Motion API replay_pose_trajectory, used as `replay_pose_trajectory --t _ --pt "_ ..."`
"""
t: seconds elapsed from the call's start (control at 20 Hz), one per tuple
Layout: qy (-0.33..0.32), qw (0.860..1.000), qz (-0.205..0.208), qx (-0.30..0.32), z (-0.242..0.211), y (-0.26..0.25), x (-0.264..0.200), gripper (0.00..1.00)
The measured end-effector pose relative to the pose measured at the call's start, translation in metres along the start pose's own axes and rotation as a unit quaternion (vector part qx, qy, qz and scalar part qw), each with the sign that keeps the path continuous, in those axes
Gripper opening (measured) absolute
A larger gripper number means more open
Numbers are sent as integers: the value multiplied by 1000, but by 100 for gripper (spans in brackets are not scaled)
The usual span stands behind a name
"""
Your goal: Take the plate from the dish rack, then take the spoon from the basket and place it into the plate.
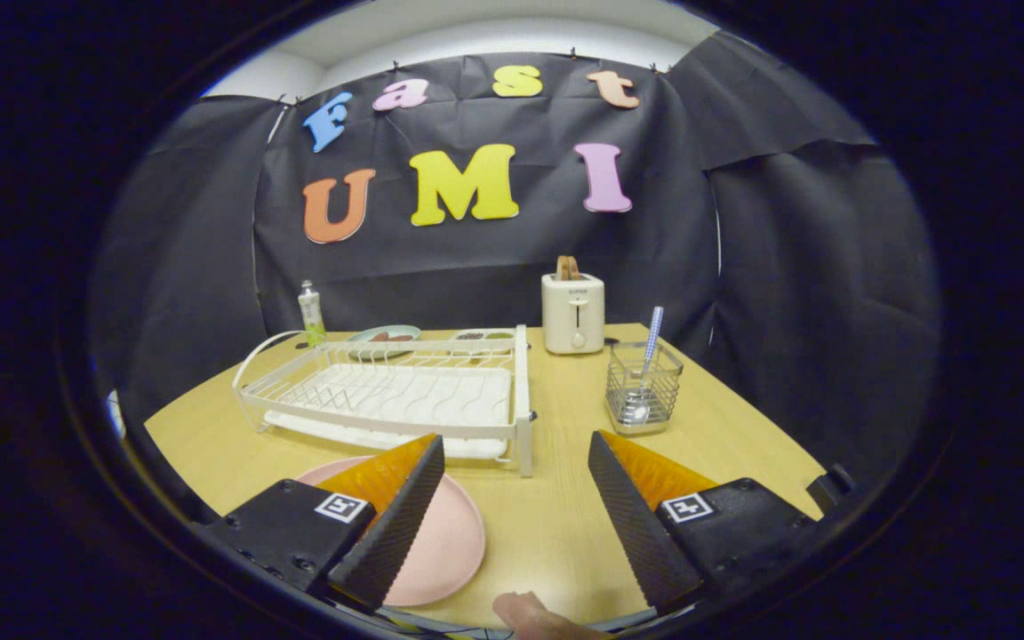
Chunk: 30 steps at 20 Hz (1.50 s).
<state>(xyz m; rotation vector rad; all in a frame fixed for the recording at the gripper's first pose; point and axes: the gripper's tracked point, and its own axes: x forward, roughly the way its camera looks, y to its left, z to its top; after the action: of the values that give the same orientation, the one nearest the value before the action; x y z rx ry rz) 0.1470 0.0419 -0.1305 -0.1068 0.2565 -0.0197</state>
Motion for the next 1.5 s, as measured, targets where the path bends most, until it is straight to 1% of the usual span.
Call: replay_pose_trajectory --t 0.15,0.25,0.35,0.45,0.6,0.65,0.75,0.85,0.95,1.0,1.15,1.25,1.35,1.4,1.5 --pt "-23 1000 -16 -9 15 -10 2 100" --pt "-34 999 -31 -5 28 -21 8 100" --pt "-41 999 -35 3 41 -28 14 100" --pt "-50 998 -45 11 54 -44 25 100" --pt "-44 996 -75 9 64 -79 46 100" --pt "-41 996 -78 10 68 -88 54 100" --pt "-29 996 -80 18 69 -104 73 100" --pt "-23 997 -71 24 74 -115 93 100" --pt "-7 999 -33 12 76 -114 115 100" --pt "-3 1000 -24 14 78 -117 127 100" --pt "-1 998 -54 11 89 -149 160 100" --pt "5 998 -67 7 92 -160 173 100" --pt "7 997 -75 5 95 -169 192 100" --pt "13 997 -74 13 93 -172 201 100" --pt "20 997 -70 39 92 -177 218 94"
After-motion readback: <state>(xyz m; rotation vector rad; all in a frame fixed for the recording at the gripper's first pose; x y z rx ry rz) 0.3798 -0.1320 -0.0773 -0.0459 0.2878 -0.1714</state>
